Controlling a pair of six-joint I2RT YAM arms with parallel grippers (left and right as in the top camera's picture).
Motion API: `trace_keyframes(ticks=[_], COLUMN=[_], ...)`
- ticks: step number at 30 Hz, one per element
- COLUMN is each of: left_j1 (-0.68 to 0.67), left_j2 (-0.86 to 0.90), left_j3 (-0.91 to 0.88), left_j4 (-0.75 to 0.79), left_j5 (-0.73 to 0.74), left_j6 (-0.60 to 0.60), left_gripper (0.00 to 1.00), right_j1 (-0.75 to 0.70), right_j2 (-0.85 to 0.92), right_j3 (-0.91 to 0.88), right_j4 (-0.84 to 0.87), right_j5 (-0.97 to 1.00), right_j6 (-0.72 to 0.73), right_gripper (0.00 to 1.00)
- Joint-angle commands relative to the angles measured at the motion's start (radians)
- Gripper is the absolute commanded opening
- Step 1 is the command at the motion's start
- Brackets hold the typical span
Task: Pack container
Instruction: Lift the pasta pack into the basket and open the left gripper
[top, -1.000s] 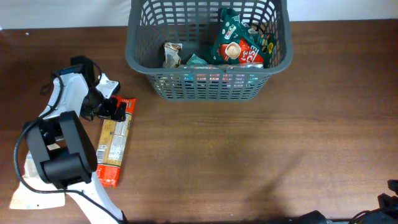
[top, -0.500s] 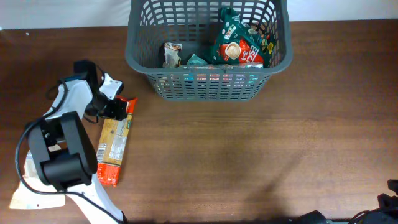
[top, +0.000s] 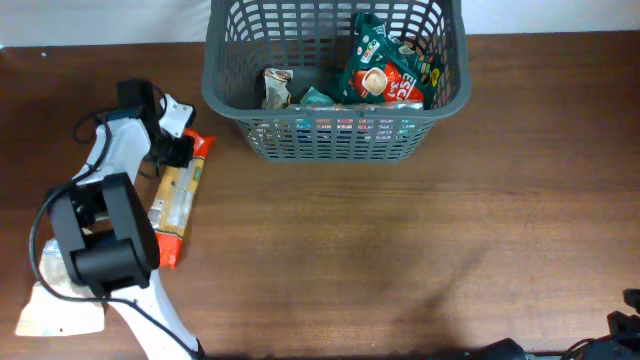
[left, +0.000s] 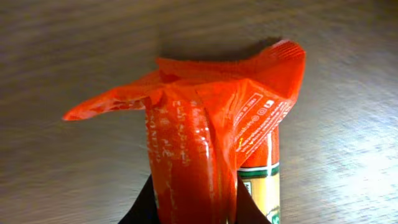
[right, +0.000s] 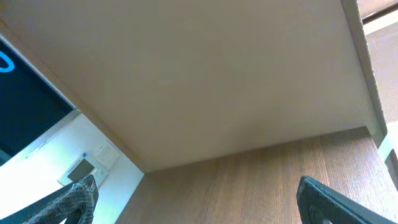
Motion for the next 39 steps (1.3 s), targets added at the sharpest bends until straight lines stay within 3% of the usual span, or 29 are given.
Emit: trace_keyframes(ticks=[1, 8, 15, 18, 20, 22, 26, 30, 39], left_j1=[0.005, 0.002, -0.061, -0.137, -0.209, -0.288, -0.377, -0.458, -0.516], left_j2=[0.048, -0.073, -0.156, -0.187, -0.188, -0.186, -0.164, -0.099, 0.172], left_j3=[0.162, 0.601, 0.851, 0.945, 0.990, 0.991, 0.991, 0.990, 0.980], left_j4=[-0.050, -0.108, -0.113, -0.039, 0.041, 0.147, 0.214, 0.111, -0.205], left_j5=[-0.143, -0.079, 0.044, 0.129, 0.260, 0.409, 0.530, 0.679, 0.676], left_j6=[0.039, 0.043, 0.043, 0.043, 0.043, 0.044, 0.094, 0.173, 0.247], left_gripper=[0.01, 0.01, 0.01, 0.01, 0.01, 0.01, 0.01, 0.01, 0.01], right_j1=[0.008, 0.008, 0.008, 0.008, 0.008, 0.008, 0.008, 0.008, 0.008], right_j2=[-0.008, -0.008, -0.008, -0.008, -0.008, -0.008, -0.008, -0.008, -0.008], right_j3=[0.010, 0.010, 0.010, 0.010, 0.010, 0.010, 0.010, 0.010, 0.010], right_j4=[0.000, 0.000, 0.000, 0.000, 0.000, 0.000, 0.000, 0.000, 0.000], right_j5=[0.013, 0.013, 0.013, 0.013, 0.013, 0.013, 0.013, 0.013, 0.013], right_j6=[0.001, 0.001, 0.001, 0.001, 0.001, 0.001, 0.001, 0.001, 0.001], right_gripper=[0.99, 0.99, 0.99, 0.99, 0.99, 0.99, 0.99, 0.99, 0.99])
